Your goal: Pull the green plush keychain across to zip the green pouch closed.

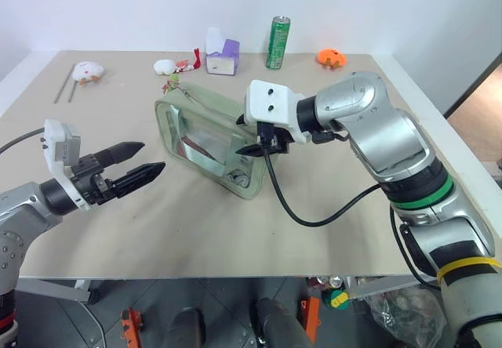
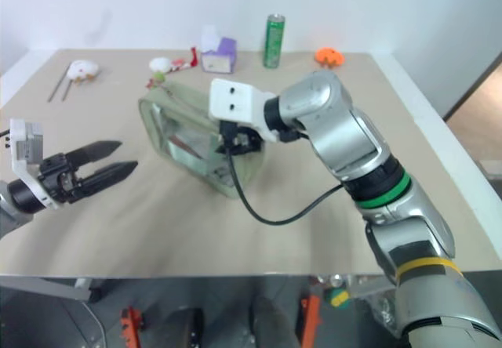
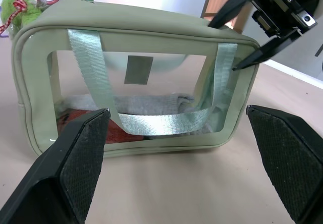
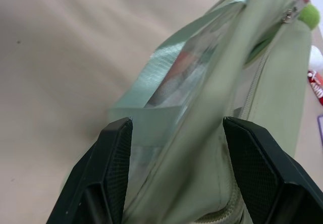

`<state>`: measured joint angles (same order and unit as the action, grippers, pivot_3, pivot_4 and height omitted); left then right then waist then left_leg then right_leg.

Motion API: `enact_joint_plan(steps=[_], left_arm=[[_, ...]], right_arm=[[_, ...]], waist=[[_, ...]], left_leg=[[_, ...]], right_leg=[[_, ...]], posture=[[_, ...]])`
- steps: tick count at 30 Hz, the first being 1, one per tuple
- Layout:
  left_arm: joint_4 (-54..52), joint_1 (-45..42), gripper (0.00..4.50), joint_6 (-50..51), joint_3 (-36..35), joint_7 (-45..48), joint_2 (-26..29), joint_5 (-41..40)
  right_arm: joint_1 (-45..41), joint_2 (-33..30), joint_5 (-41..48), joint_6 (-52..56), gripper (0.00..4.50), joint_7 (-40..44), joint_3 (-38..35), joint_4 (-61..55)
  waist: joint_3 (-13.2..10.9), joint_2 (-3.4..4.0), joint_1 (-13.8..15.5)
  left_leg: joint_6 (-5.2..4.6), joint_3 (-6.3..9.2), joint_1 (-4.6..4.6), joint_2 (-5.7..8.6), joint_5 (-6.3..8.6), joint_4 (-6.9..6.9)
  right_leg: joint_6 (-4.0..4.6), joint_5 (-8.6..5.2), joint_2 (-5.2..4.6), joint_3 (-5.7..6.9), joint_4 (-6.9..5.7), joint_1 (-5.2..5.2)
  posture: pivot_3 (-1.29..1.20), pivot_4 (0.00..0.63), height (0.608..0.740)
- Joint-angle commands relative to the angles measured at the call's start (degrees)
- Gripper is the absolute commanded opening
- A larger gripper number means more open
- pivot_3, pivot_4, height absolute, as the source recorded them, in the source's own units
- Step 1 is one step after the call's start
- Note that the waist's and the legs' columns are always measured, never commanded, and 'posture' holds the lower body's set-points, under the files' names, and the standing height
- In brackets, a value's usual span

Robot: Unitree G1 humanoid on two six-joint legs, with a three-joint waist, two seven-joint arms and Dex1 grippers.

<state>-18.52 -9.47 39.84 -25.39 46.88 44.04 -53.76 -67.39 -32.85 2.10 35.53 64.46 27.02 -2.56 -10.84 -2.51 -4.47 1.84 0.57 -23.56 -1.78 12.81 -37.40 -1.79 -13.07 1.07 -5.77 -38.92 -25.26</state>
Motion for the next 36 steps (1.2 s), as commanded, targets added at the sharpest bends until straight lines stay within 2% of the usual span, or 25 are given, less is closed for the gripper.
enact_joint_plan(steps=[1, 6, 9, 11, 12, 13, 14, 15, 24, 27, 31, 36], left_arm=[[-1.1, -0.2, 4.50, -1.3, -1.2, -0.1, 0.0, 0.0], [-1.6, 0.1, 4.50, -1.4, -1.5, -0.5, -0.2, -0.3], [-1.7, 0.2, 4.50, -1.4, -1.6, -0.7, -0.3, -0.3], [-1.8, 0.2, 4.50, -1.4, -1.7, -0.9, -0.3, -0.3], [-1.8, 0.3, 4.50, -1.4, -1.7, -1.0, -0.3, -0.3], [-2.0, 0.5, 4.50, -1.4, -1.8, -1.1, -0.4, -0.4], [-2.1, 0.6, 4.50, -1.4, -1.9, -1.2, -0.4, -0.4], [-2.2, 0.8, 4.50, -1.5, -1.9, -1.3, -0.4, -0.5], [-2.6, 0.9, 4.50, -1.9, -1.6, -2.3, -0.9, -0.5], [-2.8, 1.0, 4.50, -2.1, -1.5, -2.5, -1.2, -0.5], [-2.1, 1.4, 4.50, -2.5, -2.7, -2.9, -1.8, -1.2], [1.6, -0.7, 4.50, -1.8, -8.0, -5.7, -4.3, -7.7]], right_arm=[[-2.0, 0.1, -1.3, -2.1, 2.92, 0.3, -1.1, 0.0], [-0.8, 1.0, -2.9, -3.3, 2.92, 1.1, 1.1, 0.0], [-0.2, 1.9, -3.0, -4.2, 2.21, 1.7, 1.4, 0.4], [0.1, 1.9, -3.5, -4.8, 1.54, 2.1, 1.7, 1.1], [0.2, 1.7, -3.8, -5.0, 1.05, 2.3, 1.9, 1.4], [0.4, 1.6, -3.9, -5.2, 1.05, 2.4, 1.9, 1.6], [0.5, 1.5, -3.9, -5.3, 0.36, 2.7, 1.8, 1.7], [0.6, 1.5, -4.0, -5.5, 0.10, 2.9, 1.6, 1.8], [2.5, -0.4, -4.9, -7.1, 0.04, 3.8, 0.7, 2.3], [2.9, -1.7, -4.5, -6.9, 0.04, 2.6, -1.9, 3.1], [6.0, -10.2, -0.2, -9.2, 0.04, 7.9, -8.2, 1.4], [10.9, -17.8, 2.8, -13.8, 0.04, 12.7, -12.4, -2.0]], waist=[[0.0, 0.00, 0.0], [0.0, 0.00, 0.0], [0.0, 0.00, 0.0], [0.0, 0.00, 0.0], [0.0, 0.00, 0.0], [0.0, 0.00, 0.0], [0.0, 0.00, 0.0], [0.0, 0.00, 0.0], [0.0, 0.00, 0.0], [0.0, 0.00, 0.1], [0.0, 0.02, 1.4], [0.0, 0.01, 1.8]], left_leg=[[0.00, 0.01, 0.00, 0.00, 0.00, 0.00], [0.00, 0.00, -0.01, 0.02, 0.00, -0.01], [0.00, 0.01, 0.01, 0.00, 0.00, 0.00], [0.00, 0.05, 0.00, -0.01, 0.00, 0.00], [0.00, 0.05, 0.00, -0.01, 0.00, 0.00], [0.00, 0.05, 0.00, -0.01, 0.00, 0.00], [0.00, 0.04, 0.00, 0.01, 0.00, -0.01], [0.00, 0.03, 0.00, 0.01, 0.00, -0.01], [0.00, 0.06, 0.01, 0.02, 0.00, -0.02], [0.00, 0.05, 0.00, 0.03, 0.00, -0.02], [0.01, 0.19, -0.10, 0.18, 0.00, -0.05], [-0.01, 0.15, -0.15, 0.25, 0.02, -0.04]], right_leg=[[0.00, 0.00, 0.00, 0.02, 0.00, 0.00], [0.00, -0.01, -0.03, 0.00, 0.00, 0.01], [0.01, -0.02, 0.00, 0.01, -0.01, 0.00], [0.03, -0.02, 0.01, 0.05, -0.02, 0.01], [0.03, -0.02, 0.01, 0.05, -0.02, 0.01], [0.03, -0.03, 0.00, 0.05, -0.02, 0.01], [0.03, -0.02, -0.01, 0.04, -0.02, 0.02], [0.02, -0.02, -0.02, 0.03, -0.02, 0.02], [0.03, -0.03, -0.02, 0.06, -0.02, 0.03], [0.03, -0.03, -0.03, 0.05, -0.02, 0.04], [0.05, -0.04, -0.16, 0.13, -0.02, 0.06], [-0.33, -0.31, -0.35, 0.13, 0.06, 0.07]], posture=[[0.00, 0.150, 0.740], [0.00, 0.150, 0.740], [0.00, 0.150, 0.740], [0.00, 0.150, 0.740], [0.00, 0.150, 0.740], [0.00, 0.150, 0.740], [0.00, 0.150, 0.740], [0.00, 0.150, 0.740], [0.00, 0.150, 0.740], [0.00, 0.150, 0.740], [0.00, 0.150, 0.740], [0.00, 0.150, 0.740]])
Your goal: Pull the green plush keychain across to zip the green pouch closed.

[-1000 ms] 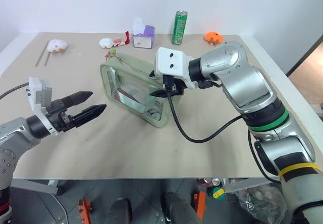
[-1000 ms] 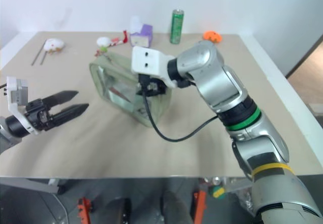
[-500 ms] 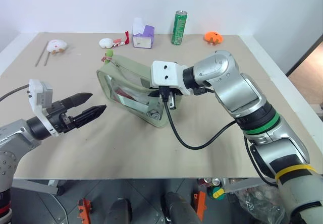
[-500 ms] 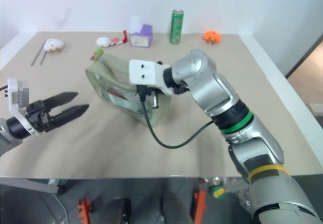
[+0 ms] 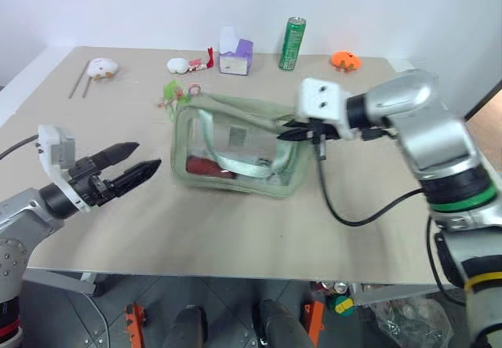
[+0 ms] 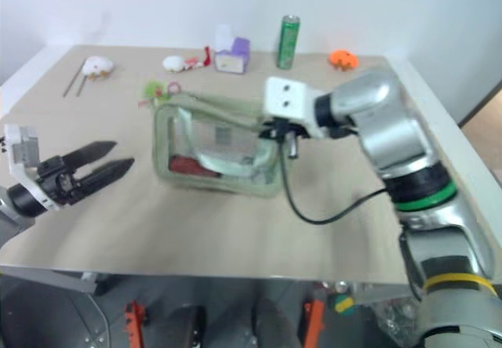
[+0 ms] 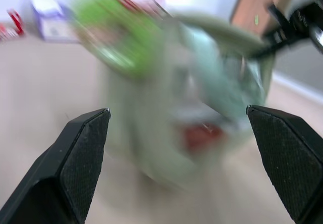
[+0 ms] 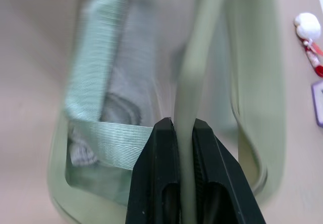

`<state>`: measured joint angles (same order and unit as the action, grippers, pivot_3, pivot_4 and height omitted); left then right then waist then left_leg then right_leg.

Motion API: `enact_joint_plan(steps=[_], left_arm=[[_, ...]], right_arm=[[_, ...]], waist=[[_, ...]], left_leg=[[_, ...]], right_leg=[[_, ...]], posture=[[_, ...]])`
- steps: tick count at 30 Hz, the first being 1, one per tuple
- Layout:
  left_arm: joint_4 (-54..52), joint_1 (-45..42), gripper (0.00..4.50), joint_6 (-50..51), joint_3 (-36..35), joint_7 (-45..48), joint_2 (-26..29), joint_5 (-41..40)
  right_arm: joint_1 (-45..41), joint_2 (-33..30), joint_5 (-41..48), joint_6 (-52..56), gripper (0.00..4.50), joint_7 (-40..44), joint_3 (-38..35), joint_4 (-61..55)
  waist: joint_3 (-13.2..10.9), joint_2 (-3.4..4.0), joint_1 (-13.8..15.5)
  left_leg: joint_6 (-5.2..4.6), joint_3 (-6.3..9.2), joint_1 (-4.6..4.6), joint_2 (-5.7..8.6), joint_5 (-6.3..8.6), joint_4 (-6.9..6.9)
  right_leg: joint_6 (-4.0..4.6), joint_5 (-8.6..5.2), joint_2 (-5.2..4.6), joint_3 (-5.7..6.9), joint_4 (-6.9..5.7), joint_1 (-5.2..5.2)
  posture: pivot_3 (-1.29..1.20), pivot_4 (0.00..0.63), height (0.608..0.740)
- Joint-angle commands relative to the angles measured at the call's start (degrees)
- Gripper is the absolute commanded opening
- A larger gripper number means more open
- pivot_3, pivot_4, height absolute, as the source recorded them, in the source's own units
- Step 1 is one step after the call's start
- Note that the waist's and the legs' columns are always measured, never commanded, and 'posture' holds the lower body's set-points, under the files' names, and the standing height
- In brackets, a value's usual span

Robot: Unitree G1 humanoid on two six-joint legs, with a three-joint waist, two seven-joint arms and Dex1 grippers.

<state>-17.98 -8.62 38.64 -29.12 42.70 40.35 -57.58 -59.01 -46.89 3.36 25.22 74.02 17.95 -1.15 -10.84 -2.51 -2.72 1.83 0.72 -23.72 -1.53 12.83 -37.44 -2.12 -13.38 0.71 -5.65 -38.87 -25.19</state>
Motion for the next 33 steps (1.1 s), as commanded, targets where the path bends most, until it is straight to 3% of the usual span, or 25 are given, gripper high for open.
enact_joint_plan(steps=[1, 9, 14, 20, 24, 29, 33], left_arm=[[1.8, -1.8, 4.50, -0.5, -4.9, -1.8, -0.7, -4.4], [4.8, -3.1, 4.50, 0.0, -4.8, -1.6, 0.4, -4.8], [4.7, -3.4, 4.50, 0.4, -3.5, -1.3, 0.9, -4.2], [4.1, -3.7, 4.50, 1.0, -1.7, -1.4, 1.2, -3.8], [3.2, -3.9, 4.50, 1.3, -0.2, -1.8, 0.4, -4.0], [2.7, -3.8, 4.50, 1.5, 0.6, -1.9, -0.1, -4.0], [2.7, -4.2, 4.50, 1.7, 1.0, -2.0, 0.1, -4.2]], right_arm=[[4.1, -4.9, 2.4, -4.9, 0.04, 4.4, -3.8, -5.1], [12.5, -8.9, 3.0, -8.8, 0.04, 7.8, -2.5, -14.2], [9.4, -3.7, 3.2, -4.3, 0.04, 3.9, -2.0, -12.8], [4.8, 3.3, 10.6, 5.2, 2.01, 1.4, -6.6, -10.7], [4.0, 2.2, 19.3, 12.2, 3.49, 3.8, -11.8, -9.6], [3.6, -2.6, 26.4, 16.3, 3.49, 6.7, -18.7, -7.1], [6.7, -8.5, 23.9, 12.4, 3.49, 8.4, -18.8, -5.2]], waist=[[0.0, 0.01, 0.1], [0.0, 0.01, 0.0], [0.0, 0.00, -0.3], [0.0, 0.01, -0.8], [0.0, 0.02, -0.6], [0.0, 0.02, -0.4], [0.0, 0.01, -0.1]], left_leg=[[0.00, 0.03, -0.02, 0.00, 0.00, 0.00], [0.00, 0.02, 0.19, 0.01, 0.00, -0.06], [0.00, -0.08, 0.43, -0.04, -0.01, -0.06], [0.08, -0.02, 0.41, -0.24, -0.08, -0.01], [0.09, 0.04, 0.31, -0.21, -0.08, 0.03], [0.09, 0.01, 0.26, -0.06, -0.07, 0.03], [0.08, -0.02, 0.29, -0.06, -0.07, 0.02]], right_leg=[[-0.01, 0.00, 0.00, 0.03, 0.01, 0.01], [0.02, 0.05, 0.07, 0.04, -0.02, 0.17], [0.09, 0.11, 0.11, 0.00, -0.04, 0.31], [0.31, 0.25, 0.38, 0.00, -0.12, 0.18], [0.26, 0.17, 0.34, 0.00, -0.11, 0.15], [0.15, 0.10, 0.19, -0.01, -0.09, 0.15], [0.15, 0.09, 0.19, 0.01, -0.07, 0.17]], posture=[[0.00, 0.150, 0.740], [0.00, 0.150, 0.740], [0.00, 0.150, 0.740], [0.00, 0.150, 0.740], [0.00, 0.150, 0.740], [0.00, 0.150, 0.740], [0.00, 0.150, 0.740]])
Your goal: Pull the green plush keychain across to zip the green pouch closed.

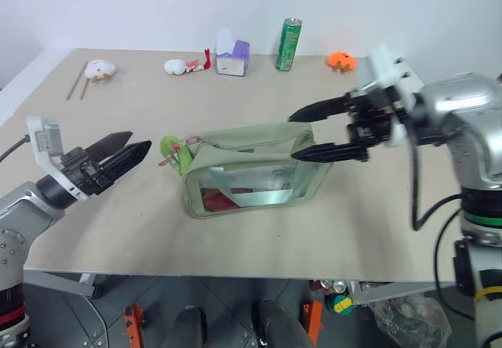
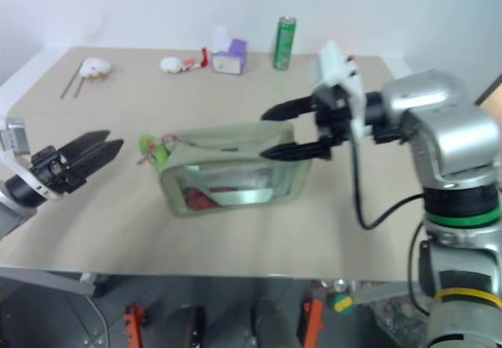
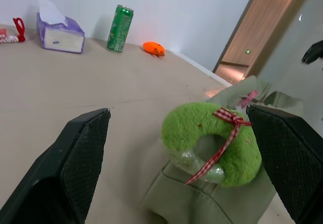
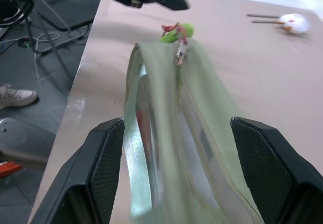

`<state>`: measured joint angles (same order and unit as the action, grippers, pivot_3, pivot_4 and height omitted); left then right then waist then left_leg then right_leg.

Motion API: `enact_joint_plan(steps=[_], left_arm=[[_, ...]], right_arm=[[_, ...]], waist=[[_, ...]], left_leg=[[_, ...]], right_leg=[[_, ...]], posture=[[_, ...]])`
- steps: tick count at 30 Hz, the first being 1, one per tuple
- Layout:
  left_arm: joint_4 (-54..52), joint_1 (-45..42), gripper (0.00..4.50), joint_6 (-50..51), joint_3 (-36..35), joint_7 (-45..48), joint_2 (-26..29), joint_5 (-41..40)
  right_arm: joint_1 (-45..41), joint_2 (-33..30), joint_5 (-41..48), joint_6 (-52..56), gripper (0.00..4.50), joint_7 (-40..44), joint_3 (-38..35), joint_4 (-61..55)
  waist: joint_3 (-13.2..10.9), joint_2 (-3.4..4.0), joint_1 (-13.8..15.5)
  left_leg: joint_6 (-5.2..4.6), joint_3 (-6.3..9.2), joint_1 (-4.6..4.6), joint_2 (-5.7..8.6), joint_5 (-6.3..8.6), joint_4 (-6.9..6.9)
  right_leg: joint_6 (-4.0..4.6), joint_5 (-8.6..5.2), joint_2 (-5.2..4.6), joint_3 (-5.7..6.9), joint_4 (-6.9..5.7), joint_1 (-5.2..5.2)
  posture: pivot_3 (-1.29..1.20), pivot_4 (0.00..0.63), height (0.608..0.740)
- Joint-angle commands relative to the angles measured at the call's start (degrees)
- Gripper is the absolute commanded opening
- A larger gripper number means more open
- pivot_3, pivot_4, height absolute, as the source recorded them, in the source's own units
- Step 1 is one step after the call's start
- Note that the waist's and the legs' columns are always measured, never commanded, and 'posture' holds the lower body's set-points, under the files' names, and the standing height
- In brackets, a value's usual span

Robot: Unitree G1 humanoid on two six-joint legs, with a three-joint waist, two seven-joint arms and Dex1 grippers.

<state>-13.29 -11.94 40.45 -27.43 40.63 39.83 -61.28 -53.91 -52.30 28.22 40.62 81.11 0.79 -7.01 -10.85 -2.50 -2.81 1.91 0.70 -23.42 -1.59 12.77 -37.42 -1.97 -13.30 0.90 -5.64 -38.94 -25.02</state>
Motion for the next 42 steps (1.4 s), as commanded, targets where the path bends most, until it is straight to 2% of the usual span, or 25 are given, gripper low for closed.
enact_joint_plan(steps=[1, 3, 6, 17, 24, 32, 36, 42], left_arm=[[-1.9, -1.1, 4.50, 0.0, -0.7, 0.1, 0.8, -0.7], [-1.7, -1.4, 4.50, 0.2, -0.8, 0.2, 1.0, -0.9], [-1.4, -1.8, 4.50, 0.4, -0.4, 0.3, 1.1, -0.9], [-6.1, -2.9, 4.50, 4.5, 1.7, 2.8, 2.4, -4.2], [-10.7, -4.7, 4.50, 7.3, 2.4, 7.5, 7.8, -7.6], [-13.8, -5.4, 4.50, 6.2, 4.6, 12.7, 13.8, -4.0], [-13.2, -7.2, 4.50, 5.8, 5.1, 13.3, 14.1, -3.5], [-12.1, -6.8, 4.50, 5.5, 4.6, 13.5, 12.9, -2.9]], right_arm=[[3.4, -5.1, -2.8, -5.1, 3.49, 1.7, -1.2, 1.4], [6.1, -7.9, -4.6, -7.1, 3.49, 2.2, -0.7, 2.4], [8.0, -8.5, -6.2, -8.5, 3.49, 1.4, 0.4, 3.1], [8.4, -3.8, -9.8, -11.2, 3.49, -1.2, 4.8, 6.9], [8.3, -1.8, -10.3, -10.8, 3.49, -1.5, 6.2, 6.8], [8.9, -1.6, -10.0, -10.1, 3.49, -1.4, 6.0, 5.8], [8.7, -1.0, -10.1, -10.0, 2.29, -2.0, 6.1, 5.9], [8.8, -0.3, -9.6, -9.6, 0.19, -2.3, 5.6, 5.4]], waist=[[0.0, 0.00, 0.0], [0.0, 0.01, 0.0], [0.0, 0.01, -0.3], [0.0, 0.01, -0.5], [0.0, 0.02, -0.5], [0.0, 0.04, -0.5], [0.0, 0.04, -0.5], [0.0, 0.05, -0.5]], left_leg=[[0.00, -0.03, 0.02, -0.01, 0.00, 0.00], [0.00, -0.04, 0.03, -0.02, 0.00, 0.00], [0.00, -0.20, 0.07, -0.04, 0.00, 0.00], [0.00, -0.24, 0.04, -0.04, 0.00, -0.02], [0.00, -0.19, 0.05, -0.04, 0.00, 0.00], [0.00, -0.21, 0.05, -0.05, 0.00, 0.00], [0.00, -0.20, 0.05, -0.05, 0.00, 0.00], [0.00, -0.19, 0.04, -0.06, 0.00, 0.01]], right_leg=[[0.00, 0.00, 0.01, -0.01, 0.00, 0.00], [0.01, 0.00, 0.02, -0.01, 0.00, 0.00], [-0.01, 0.03, 0.03, -0.15, -0.02, -0.04], [-0.06, 0.07, 0.04, -0.22, -0.01, -0.05], [-0.06, 0.06, 0.10, -0.23, -0.02, -0.05], [-0.05, 0.05, 0.11, -0.25, -0.02, -0.06], [-0.04, 0.05, 0.12, -0.24, -0.02, -0.06], [-0.04, 0.04, 0.13, -0.25, -0.02, -0.07]], posture=[[0.00, 0.150, 0.740], [0.00, 0.150, 0.740], [0.00, 0.150, 0.740], [0.00, 0.150, 0.740], [0.00, 0.150, 0.740], [0.00, 0.150, 0.740], [0.00, 0.150, 0.740], [0.00, 0.150, 0.740]])
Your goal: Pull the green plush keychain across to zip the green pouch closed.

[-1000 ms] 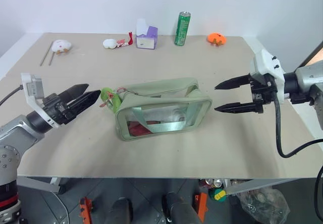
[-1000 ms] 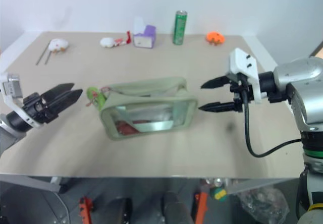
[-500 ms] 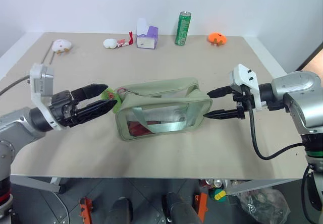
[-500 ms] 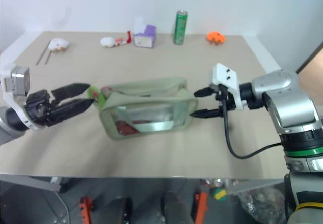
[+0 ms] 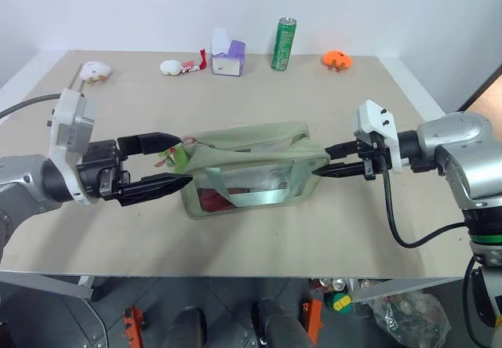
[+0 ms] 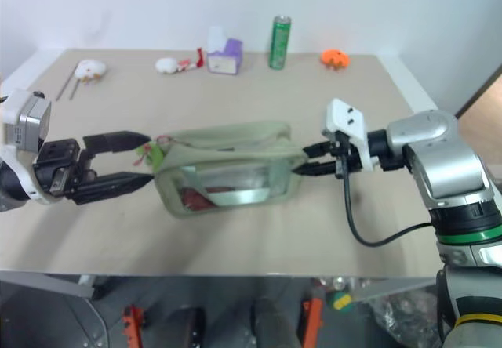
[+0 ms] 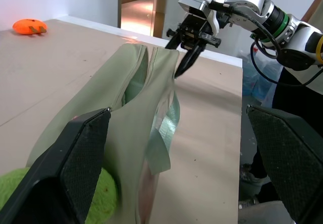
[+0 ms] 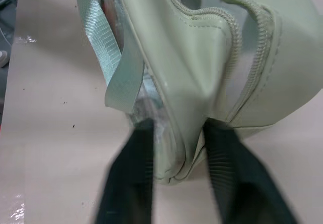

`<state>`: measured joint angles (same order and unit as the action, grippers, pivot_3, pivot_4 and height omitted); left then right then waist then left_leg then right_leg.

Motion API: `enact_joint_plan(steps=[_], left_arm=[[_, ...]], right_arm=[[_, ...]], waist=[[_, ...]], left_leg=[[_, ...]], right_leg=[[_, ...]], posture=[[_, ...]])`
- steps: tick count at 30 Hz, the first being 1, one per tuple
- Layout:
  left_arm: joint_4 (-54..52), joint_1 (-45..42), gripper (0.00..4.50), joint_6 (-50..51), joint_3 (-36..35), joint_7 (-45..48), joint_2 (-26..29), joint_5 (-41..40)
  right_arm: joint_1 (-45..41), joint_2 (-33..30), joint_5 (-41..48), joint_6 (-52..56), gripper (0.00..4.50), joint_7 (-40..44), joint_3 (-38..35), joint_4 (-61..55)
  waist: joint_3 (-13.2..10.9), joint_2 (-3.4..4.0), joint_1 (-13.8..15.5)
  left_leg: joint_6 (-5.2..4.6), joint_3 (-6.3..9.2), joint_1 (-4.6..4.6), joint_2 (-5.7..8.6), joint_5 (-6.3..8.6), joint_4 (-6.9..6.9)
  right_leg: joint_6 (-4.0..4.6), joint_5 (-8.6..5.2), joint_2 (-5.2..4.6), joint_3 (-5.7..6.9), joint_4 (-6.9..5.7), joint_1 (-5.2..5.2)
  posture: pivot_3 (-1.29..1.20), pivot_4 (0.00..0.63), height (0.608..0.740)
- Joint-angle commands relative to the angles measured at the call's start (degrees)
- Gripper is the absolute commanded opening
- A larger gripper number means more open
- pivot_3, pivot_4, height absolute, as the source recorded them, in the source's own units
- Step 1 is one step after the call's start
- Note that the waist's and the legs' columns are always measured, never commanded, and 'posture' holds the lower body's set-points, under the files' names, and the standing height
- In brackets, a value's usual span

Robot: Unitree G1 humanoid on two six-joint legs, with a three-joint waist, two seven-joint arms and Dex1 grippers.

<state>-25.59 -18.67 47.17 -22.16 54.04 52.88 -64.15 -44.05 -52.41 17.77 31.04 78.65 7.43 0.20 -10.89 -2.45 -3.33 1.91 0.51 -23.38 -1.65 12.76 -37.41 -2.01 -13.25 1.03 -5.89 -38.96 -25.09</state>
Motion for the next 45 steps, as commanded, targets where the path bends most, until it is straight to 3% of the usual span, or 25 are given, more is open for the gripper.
enact_joint_plan(steps=[1, 8, 15, 26, 33, 38, 45], left_arm=[[0.2, 0.0, 4.50, -1.2, -0.9, -0.1, -0.4, -0.2], [6.6, -1.8, 4.50, -1.0, -5.4, -3.9, -3.1, -3.1], [16.5, -1.7, 4.50, -3.0, -4.6, -9.0, -3.5, 5.2], [12.7, 5.9, 4.50, -3.9, 2.0, -6.1, -4.3, 13.2], [14.9, 2.4, 4.50, -4.6, 3.0, -7.4, -6.8, 15.1], [16.2, -1.6, 4.50, -1.9, -0.6, -8.5, -7.9, 10.4], [15.8, -2.2, 4.50, -1.6, 2.5, -8.6, -8.8, 12.0]], right_arm=[[-1.0, -0.2, 0.8, 0.0, 0.04, 0.1, -1.0, -1.9], [-1.0, -0.5, 1.3, 0.4, 0.04, 1.3, -0.7, -2.6], [0.2, -1.7, 0.9, 1.3, 0.04, 2.8, 0.3, -5.6], [0.0, -1.3, 0.7, 1.5, 0.04, 2.4, 0.6, -6.3], [0.4, -1.3, 0.8, 1.4, 0.04, 2.3, 0.3, -6.5], [1.0, -1.6, 0.9, 1.5, 0.04, 2.1, 0.0, -6.8], [1.7, -1.8, 1.2, 1.7, 0.04, 1.4, -0.6, -7.4]], waist=[[0.0, 0.00, 0.0], [0.0, 0.00, 0.0], [0.0, 0.00, -0.1], [0.0, 0.00, -0.4], [0.0, 0.00, -0.4], [0.0, 0.00, -0.5], [0.0, 0.00, -0.8]], left_leg=[[0.00, 0.00, 0.00, 0.00, 0.00, 0.00], [0.00, 0.00, 0.01, -0.01, 0.00, 0.00], [0.00, 0.03, 0.00, -0.05, 0.00, 0.00], [0.00, -0.01, 0.03, -0.08, 0.01, 0.04], [0.00, -0.01, 0.02, -0.06, 0.01, 0.02], [0.00, 0.01, 0.00, -0.07, 0.01, 0.02], [0.00, 0.02, 0.02, -0.05, 0.01, 0.01]], right_leg=[[0.00, 0.00, 0.00, 0.00, 0.00, 0.00], [-0.01, 0.00, 0.01, 0.00, -0.01, 0.00], [0.02, 0.00, 0.06, 0.01, -0.02, -0.01], [0.05, 0.01, 0.06, -0.01, -0.02, -0.03], [0.04, 0.02, 0.05, -0.01, -0.02, -0.02], [0.03, 0.02, 0.06, 0.01, -0.02, -0.02], [0.02, 0.03, 0.04, 0.00, -0.02, 0.00]], posture=[[0.00, 0.150, 0.740], [0.00, 0.150, 0.740], [0.00, 0.150, 0.740], [0.00, 0.150, 0.740], [0.00, 0.150, 0.740], [0.00, 0.150, 0.740], [0.00, 0.150, 0.740]])
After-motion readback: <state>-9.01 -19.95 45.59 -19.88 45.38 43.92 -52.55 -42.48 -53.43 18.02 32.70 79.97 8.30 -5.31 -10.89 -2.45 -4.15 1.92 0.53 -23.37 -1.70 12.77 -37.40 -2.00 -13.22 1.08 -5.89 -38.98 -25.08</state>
